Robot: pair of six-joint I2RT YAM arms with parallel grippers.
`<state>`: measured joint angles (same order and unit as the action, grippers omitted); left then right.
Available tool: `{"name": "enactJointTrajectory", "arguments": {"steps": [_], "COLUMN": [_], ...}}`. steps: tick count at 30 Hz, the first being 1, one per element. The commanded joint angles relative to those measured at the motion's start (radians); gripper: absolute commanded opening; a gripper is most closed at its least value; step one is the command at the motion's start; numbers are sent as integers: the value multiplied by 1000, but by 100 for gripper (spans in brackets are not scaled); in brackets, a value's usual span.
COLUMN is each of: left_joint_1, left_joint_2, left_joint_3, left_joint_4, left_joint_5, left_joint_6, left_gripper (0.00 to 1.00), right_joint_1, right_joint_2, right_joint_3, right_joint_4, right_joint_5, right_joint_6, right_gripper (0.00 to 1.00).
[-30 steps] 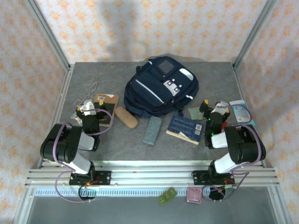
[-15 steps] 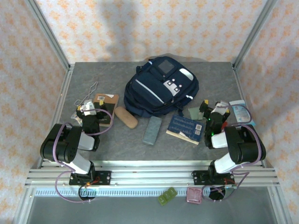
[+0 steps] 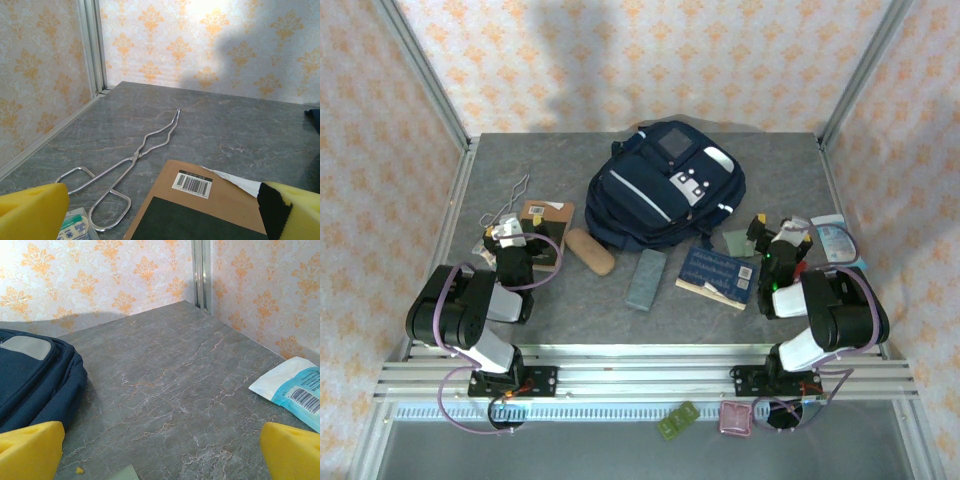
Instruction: Pack books, pencil case, and school supplies into a backpack
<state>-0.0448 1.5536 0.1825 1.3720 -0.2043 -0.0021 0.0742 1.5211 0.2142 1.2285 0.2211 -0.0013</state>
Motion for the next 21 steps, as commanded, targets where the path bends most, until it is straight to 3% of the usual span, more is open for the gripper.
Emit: {"name": "enactJointTrajectory", "arguments": {"steps": [1,10,13,16,19,21], "left_joint_1": [6,12,10,-4,-6,2], "left_joint_2": [-15,-22,-113,-173,-228,-259], "left_joint_3": [16,22,109,208,267,313], "left_joint_4": [-13,-21,-254,-457,-555,-636], "left_joint_5": [20,-9,-4,-21,-13,68], "left_joint_6": [-10,-25,-24,-18,-110,-254], "left_gripper": [99,99,99,99,99,99], "right_joint_1": [4,5,11,18,18,14], "right_joint_2": [-5,-11,-58,-124,-209,-268], "right_joint_3": [-2,-6,47,173,236,284], "right_joint_4": [37,44,-92,-363,-488,-591], "right_joint_5": [23,30,-5,18,37,35], "right_joint_6": [7,5,-17,-5,88,213], "right_gripper": [100,99,100,100,100,100]}}
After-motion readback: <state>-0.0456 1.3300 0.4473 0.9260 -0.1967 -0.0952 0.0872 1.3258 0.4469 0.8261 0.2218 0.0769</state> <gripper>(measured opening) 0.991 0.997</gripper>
